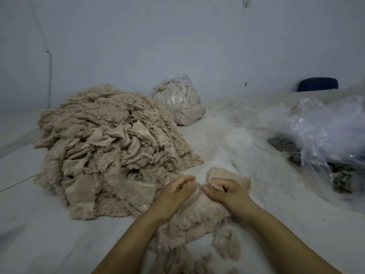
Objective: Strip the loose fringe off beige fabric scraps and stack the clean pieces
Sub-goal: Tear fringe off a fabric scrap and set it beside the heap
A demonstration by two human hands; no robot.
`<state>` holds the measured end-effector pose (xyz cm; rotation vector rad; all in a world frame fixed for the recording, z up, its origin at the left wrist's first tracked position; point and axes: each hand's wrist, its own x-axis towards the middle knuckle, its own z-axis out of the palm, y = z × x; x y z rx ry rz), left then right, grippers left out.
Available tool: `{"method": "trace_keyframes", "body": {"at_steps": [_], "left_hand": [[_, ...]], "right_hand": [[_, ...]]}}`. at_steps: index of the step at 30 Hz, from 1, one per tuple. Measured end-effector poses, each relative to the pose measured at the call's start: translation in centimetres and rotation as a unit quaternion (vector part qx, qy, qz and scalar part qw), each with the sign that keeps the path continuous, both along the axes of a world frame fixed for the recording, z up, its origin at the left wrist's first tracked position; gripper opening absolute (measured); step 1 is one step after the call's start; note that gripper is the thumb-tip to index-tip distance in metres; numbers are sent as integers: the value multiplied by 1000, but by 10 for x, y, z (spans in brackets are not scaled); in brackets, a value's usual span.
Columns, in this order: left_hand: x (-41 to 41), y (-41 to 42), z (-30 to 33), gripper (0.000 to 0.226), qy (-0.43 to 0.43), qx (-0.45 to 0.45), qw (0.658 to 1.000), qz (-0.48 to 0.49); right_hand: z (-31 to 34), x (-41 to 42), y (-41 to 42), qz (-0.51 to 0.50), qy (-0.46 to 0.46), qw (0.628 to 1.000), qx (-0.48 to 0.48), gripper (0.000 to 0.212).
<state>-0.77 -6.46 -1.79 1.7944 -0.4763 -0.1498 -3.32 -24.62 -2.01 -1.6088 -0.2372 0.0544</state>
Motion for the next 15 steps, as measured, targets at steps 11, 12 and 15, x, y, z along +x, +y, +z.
{"method": "trace_keyframes", "body": {"at_steps": [11,12,15], "left_hand": [[15,12,-9,30,-51,-38,957,281],[12,13,-10,29,-78,-13,961,265],[-1,9,-8,31,-112,24,981,159]], "right_hand": [[-10,-1,6,-203,-67,977,28,35],[-10,-1,5,-222,-60,972,45,33],[-9,0,6,-255,-59,961,84,30]]}}
